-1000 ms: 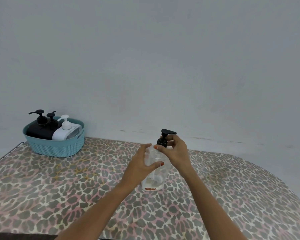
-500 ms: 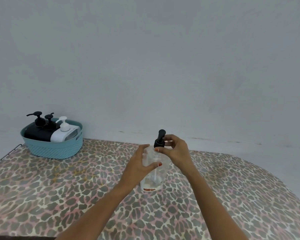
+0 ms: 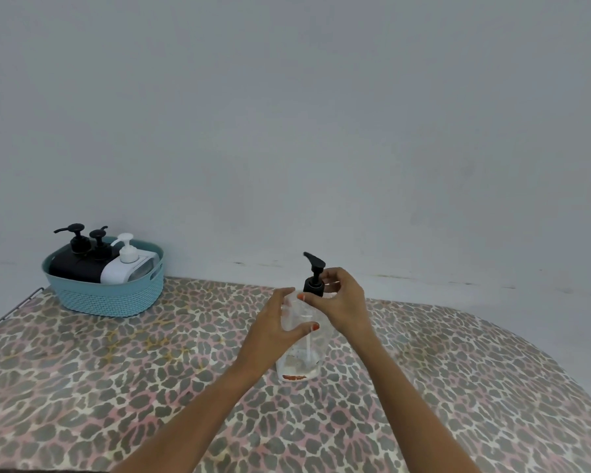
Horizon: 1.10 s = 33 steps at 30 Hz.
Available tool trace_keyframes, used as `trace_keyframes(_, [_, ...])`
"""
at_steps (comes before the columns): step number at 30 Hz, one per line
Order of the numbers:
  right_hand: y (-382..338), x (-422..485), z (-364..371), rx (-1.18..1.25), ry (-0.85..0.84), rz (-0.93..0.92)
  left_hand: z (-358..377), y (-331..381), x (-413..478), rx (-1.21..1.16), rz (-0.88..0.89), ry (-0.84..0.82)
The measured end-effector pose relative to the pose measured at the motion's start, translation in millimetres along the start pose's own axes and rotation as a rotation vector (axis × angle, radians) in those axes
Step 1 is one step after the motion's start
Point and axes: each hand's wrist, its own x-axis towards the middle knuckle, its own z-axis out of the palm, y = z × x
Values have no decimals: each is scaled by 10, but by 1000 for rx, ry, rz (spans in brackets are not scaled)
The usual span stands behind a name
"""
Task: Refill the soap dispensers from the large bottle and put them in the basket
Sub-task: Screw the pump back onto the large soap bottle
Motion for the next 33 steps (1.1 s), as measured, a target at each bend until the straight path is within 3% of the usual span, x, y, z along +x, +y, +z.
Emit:
trace_keyframes(3, [-11, -42, 110, 48, 64, 6, -1, -10, 5, 1, 13, -6])
trace_keyframes(8, [-23, -43, -42, 150, -202, 56, -8, -24, 14, 4, 0, -4])
trace_keyframes(11, [-33, -47, -167, 250, -275, 43, -4, -27, 15, -1, -2, -5])
trace_keyframes(19, [-26, -52, 107, 119, 70, -5, 2, 11, -9, 0, 29, 7])
trace_keyframes(23, [-45, -62, 58, 86, -99, -4, -9, -15, 14, 2, 10, -5])
trace_keyframes(27, [-25, -40, -180, 243, -298, 47, -7, -16, 7, 8, -5, 0])
trace_keyframes(33, [64, 0, -85, 121, -119, 29, 3, -23, -6, -6, 1, -2])
